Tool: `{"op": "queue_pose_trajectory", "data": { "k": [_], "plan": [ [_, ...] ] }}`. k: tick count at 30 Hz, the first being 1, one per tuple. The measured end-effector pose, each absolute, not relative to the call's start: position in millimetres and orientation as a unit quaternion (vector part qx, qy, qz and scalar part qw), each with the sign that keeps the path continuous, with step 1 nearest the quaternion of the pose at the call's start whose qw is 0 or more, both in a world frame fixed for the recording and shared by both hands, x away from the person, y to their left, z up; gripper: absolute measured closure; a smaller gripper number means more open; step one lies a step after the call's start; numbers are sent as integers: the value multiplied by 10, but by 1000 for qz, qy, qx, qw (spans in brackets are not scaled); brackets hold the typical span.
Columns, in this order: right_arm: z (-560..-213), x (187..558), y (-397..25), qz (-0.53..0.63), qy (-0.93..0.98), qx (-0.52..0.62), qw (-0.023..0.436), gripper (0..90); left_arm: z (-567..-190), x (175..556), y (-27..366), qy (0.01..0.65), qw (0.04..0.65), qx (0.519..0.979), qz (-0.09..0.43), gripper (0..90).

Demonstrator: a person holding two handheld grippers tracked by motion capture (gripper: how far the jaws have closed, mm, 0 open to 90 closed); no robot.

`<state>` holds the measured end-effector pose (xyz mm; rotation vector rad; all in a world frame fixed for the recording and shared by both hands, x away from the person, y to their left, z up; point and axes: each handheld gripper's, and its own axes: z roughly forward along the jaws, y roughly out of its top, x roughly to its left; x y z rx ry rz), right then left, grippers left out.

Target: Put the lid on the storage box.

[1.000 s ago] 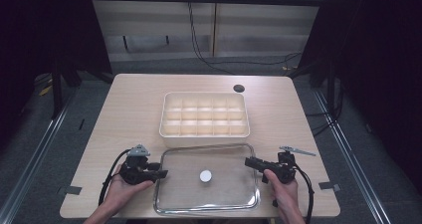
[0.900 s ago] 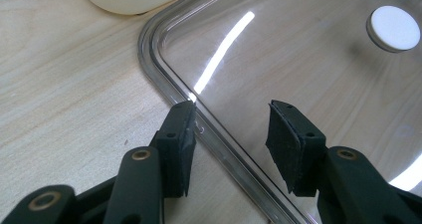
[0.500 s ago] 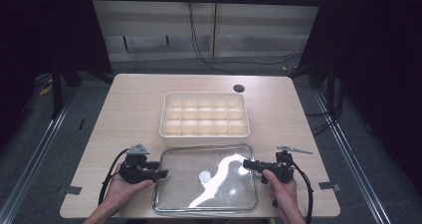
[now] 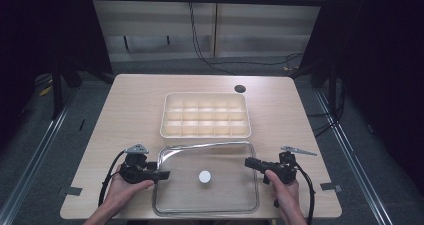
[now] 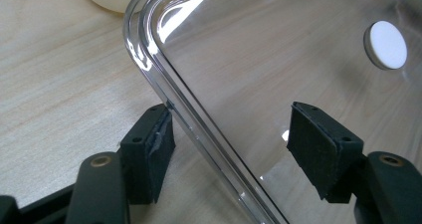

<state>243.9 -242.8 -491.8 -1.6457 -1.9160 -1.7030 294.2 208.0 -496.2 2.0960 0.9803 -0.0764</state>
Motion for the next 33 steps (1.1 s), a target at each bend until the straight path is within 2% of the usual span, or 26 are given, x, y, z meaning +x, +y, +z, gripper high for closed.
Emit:
{"op": "queue_pose_trajectory", "data": {
  "k": [5,9,17,20,33],
  "plan": [
    [-4921,2437,-2435,-552,-626,-548,51,725,-4920,2918,2091,393,419,818,-32,395],
    [-4915,2434,-2440,-555,-621,-550,49,724,-4863,2911,2152,396,440,806,-26,484],
    [-4871,2426,-2389,-535,-636,-556,26,686,-4800,2900,2173,391,449,803,-21,517],
    [-4850,2430,-2385,-536,-633,-558,22,683,-4759,2910,2210,386,465,796,-25,570],
    [-4746,2428,-2331,-531,-643,-552,-11,655,-4660,2898,2226,383,475,792,-11,594]
  ]
}}
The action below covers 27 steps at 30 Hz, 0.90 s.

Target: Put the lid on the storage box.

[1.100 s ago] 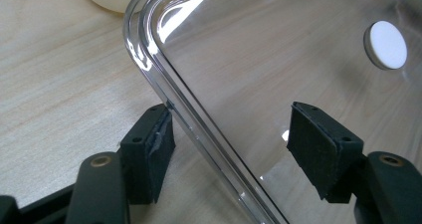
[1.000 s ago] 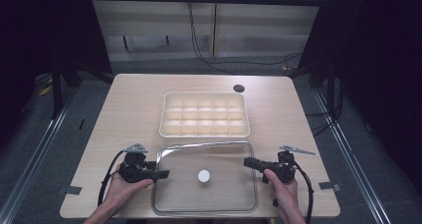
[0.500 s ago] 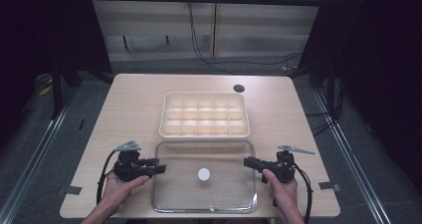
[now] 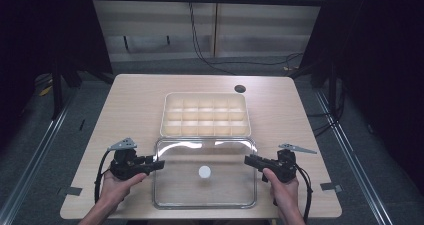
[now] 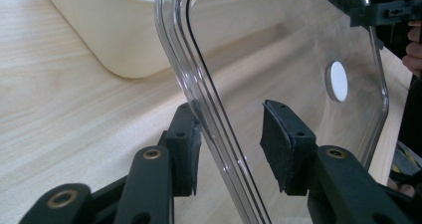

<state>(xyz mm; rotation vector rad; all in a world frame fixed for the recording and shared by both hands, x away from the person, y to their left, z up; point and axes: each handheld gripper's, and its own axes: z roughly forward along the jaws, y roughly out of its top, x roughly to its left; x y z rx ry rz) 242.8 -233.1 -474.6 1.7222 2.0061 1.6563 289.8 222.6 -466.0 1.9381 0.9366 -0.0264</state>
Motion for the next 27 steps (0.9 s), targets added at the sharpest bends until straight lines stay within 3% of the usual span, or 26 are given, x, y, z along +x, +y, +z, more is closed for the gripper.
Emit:
{"op": "queue_pose_trajectory", "data": {
  "k": [3,27],
  "plan": [
    [-4739,2443,-2296,516,655,552,21,626,-4650,2902,2229,380,473,795,-9,598],
    [-4445,2497,-2217,536,652,534,49,644,-4335,2906,2345,377,505,776,15,700]
  ]
}}
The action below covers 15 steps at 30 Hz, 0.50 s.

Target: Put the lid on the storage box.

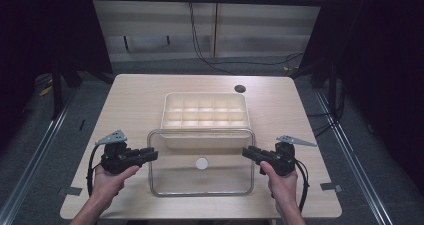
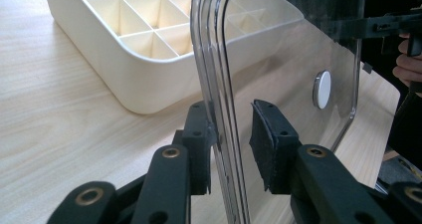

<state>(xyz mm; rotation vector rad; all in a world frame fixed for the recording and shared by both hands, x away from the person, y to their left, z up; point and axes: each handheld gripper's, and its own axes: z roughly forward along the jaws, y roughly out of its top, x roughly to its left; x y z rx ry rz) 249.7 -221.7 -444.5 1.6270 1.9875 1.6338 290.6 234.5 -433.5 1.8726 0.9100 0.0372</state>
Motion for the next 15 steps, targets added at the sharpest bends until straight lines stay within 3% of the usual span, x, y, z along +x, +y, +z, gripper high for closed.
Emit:
{"op": "queue_pose_trajectory", "data": {
  "k": [15],
  "plan": [
    [-4145,2641,-2237,552,648,519,74,646,-4186,2996,2326,375,519,768,21,708]
  ]
}}
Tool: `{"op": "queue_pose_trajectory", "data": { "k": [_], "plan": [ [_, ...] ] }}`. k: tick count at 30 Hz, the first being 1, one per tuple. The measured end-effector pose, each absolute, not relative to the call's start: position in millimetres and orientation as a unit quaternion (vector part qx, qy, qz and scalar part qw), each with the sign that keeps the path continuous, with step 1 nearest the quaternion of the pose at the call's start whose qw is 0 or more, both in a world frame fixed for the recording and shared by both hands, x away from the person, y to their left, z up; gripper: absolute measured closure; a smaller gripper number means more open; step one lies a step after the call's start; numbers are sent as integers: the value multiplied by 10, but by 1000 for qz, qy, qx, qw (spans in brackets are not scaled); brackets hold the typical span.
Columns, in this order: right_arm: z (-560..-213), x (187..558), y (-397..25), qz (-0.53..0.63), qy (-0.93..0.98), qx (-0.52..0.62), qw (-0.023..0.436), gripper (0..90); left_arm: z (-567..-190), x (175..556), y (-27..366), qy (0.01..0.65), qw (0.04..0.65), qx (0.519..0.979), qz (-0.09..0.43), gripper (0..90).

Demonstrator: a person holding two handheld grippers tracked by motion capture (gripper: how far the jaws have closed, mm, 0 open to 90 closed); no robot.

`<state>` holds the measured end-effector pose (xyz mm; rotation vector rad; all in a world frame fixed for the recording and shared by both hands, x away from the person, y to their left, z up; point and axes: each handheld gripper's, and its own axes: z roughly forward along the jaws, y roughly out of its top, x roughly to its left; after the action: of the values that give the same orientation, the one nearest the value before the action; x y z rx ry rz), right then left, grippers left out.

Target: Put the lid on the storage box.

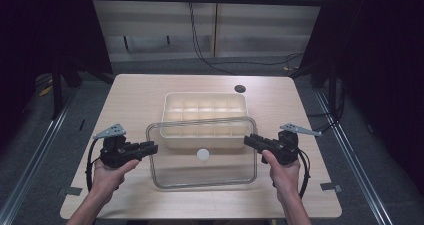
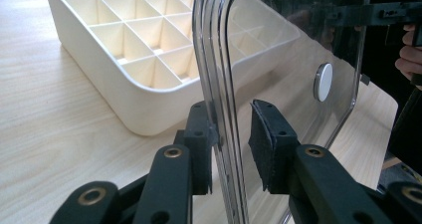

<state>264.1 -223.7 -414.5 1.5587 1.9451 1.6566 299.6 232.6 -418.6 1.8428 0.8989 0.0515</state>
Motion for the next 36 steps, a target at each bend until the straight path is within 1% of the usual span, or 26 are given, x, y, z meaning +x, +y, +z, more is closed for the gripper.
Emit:
{"op": "queue_pose_trajectory", "data": {
  "k": [9,21,36],
  "plan": [
    [-4090,2736,-2237,564,640,517,73,646,-4020,3072,2343,373,531,760,32,708],
    [-3997,2838,-2249,569,633,519,78,643,-3861,3222,2312,369,533,761,41,706],
    [-3885,3058,-2240,571,631,518,85,633,-3682,3425,2292,368,536,757,57,704]
  ]
}}
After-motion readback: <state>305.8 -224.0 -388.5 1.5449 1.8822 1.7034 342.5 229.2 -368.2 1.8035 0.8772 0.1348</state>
